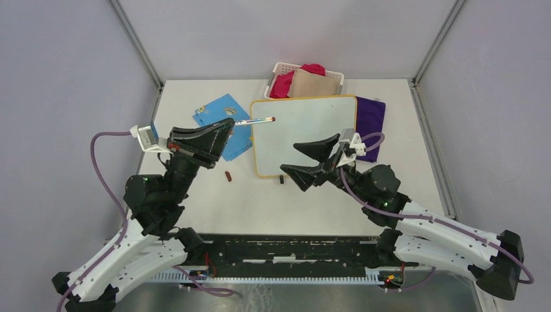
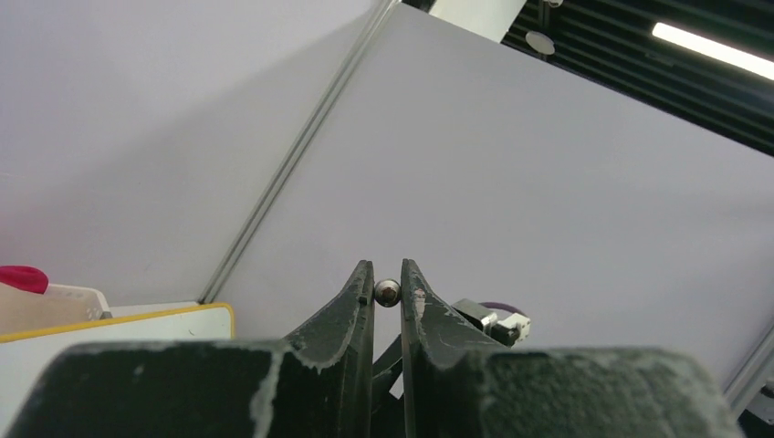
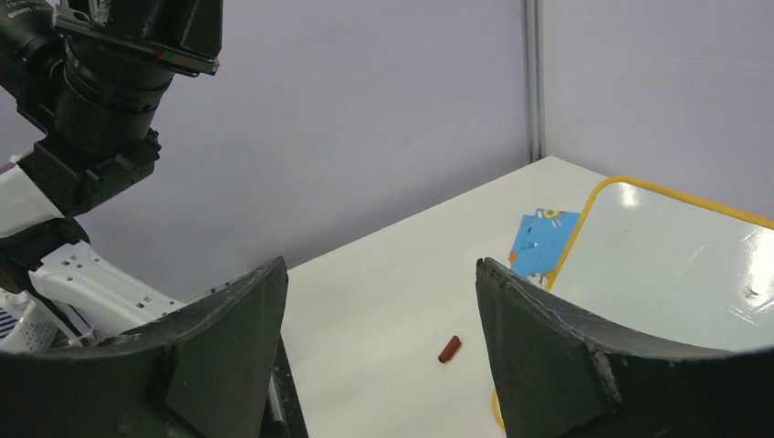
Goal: Write a sentence on the whiteboard
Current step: Adjust the whiteboard marker.
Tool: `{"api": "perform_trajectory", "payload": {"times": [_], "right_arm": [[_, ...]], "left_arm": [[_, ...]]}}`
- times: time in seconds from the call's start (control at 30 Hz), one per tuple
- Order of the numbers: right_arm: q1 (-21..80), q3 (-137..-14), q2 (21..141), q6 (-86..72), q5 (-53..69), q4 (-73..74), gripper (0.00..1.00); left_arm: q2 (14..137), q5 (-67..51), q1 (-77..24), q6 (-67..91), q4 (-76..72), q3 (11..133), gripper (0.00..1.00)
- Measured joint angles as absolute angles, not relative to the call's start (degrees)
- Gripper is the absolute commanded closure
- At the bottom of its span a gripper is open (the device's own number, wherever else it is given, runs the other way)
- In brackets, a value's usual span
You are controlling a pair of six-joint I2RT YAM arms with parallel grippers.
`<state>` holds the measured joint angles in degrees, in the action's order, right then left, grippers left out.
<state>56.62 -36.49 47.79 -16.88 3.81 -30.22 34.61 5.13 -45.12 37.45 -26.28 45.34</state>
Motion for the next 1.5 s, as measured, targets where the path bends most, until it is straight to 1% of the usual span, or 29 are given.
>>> {"api": "perform_trajectory", "payload": {"times": [0.27, 0.57, 0.8, 1.13, 1.33, 1.5], "right_arm": [[56.6, -40.75, 51.88, -19.33, 6.07, -37.3, 0.22], [56.6, -44.16, 52.93, -23.4, 7.27, -43.81, 0.24], [56.34, -50.74, 59.29, -30.3, 10.04, -48.47, 0.25], [54.28, -54.61, 68.73, -43.0, 13.23, -57.93, 0.31], [53.67, -56.95, 70.46, -46.37, 14.22, -60.14, 0.34], [53.34, -58.06, 70.48, -47.11, 14.63, -61.06, 0.39]], "left_arm": [[35.55, 7.57, -45.12, 39.81, -28.97, 46.59, 0.98], [41.63, 6.87, -45.12, 43.35, -34.48, 49.32, 0.98], [43.62, 4.6, -45.12, 46.81, -38.57, 49.34, 0.98], [43.83, 2.63, -45.12, 51.05, -42.35, 48.34, 0.98], [43.7, 2.46, -45.12, 51.22, -42.33, 48.21, 0.98], [43.92, 1.41, -45.12, 51.83, -42.3, 48.14, 0.98]]}}
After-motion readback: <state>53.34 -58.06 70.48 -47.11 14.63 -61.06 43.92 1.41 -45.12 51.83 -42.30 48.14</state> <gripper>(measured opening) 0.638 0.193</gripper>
